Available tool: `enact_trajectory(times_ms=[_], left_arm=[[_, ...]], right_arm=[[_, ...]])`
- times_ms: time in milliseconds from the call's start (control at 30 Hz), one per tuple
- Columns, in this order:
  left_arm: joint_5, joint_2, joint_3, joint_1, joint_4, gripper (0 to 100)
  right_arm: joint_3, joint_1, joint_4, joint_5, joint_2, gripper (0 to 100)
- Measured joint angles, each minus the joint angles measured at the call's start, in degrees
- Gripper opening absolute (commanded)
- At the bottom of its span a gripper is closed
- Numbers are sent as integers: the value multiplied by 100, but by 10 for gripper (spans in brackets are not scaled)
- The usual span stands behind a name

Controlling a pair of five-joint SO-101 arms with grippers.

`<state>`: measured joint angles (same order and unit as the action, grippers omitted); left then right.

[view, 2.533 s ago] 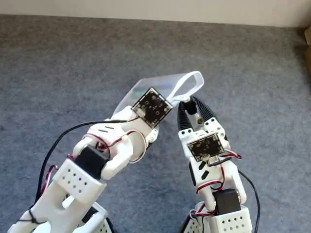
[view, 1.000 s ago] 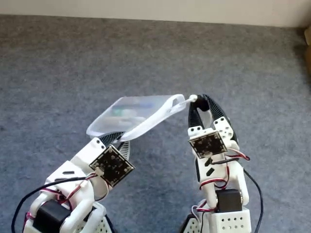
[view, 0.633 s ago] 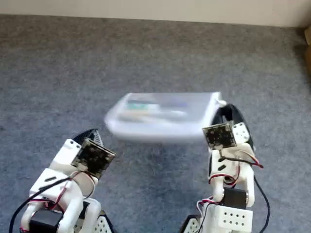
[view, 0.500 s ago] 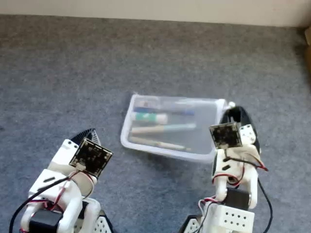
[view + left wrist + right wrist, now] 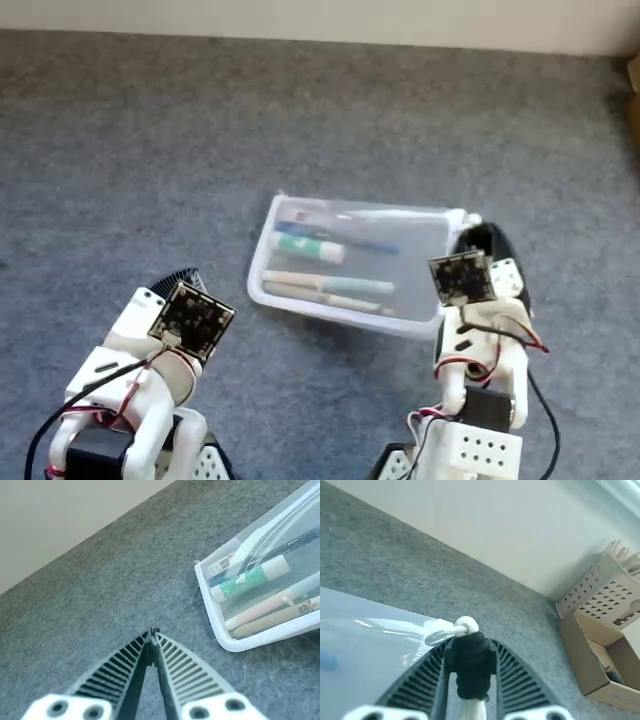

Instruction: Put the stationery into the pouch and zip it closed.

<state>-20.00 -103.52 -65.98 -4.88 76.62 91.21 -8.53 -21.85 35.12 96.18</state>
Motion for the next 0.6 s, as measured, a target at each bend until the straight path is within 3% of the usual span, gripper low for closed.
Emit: enact_trajectory(times_ms=[367,600], left_arm=[[0,0,0,0,0,4],[0,0,0,0,0,5]], right_arm=[[-9,1662,-985,-290,9,18],[0,2312,-1547,-818,9,224]])
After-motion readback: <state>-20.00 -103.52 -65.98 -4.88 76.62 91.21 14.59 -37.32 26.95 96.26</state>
